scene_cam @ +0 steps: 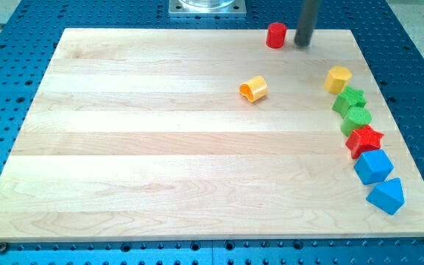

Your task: Move the red circle towards the left side slightly

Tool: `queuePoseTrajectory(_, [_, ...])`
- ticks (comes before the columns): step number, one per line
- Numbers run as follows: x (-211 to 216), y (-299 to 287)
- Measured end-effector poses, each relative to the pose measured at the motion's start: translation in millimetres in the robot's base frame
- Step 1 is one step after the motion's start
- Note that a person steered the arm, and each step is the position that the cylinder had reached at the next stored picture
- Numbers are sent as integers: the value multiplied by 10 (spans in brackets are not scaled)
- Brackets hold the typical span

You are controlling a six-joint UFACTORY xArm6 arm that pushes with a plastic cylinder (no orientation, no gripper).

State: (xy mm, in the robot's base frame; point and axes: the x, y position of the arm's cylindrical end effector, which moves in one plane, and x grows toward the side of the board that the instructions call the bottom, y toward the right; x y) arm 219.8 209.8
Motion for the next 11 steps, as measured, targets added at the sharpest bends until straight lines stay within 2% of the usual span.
queuePoseTrajectory(1, [-231,-376])
queuePoseTrajectory(2, [93,-1264])
queuePoseTrajectory(3, [24,-1467])
queuePoseTrajectory(4, [154,-1124])
queuePoseTrajectory(5, [623,-1230])
queuePoseTrajectory(6, [850,-2140])
queuePoseTrajectory(7, [681,-1817])
queuePoseTrajectory(8, [340,-1863])
queuePoseTrajectory(9, [586,-2549])
queuePoseTrajectory(10, [832,-2223])
queuePoseTrajectory(11, [1516,-2177])
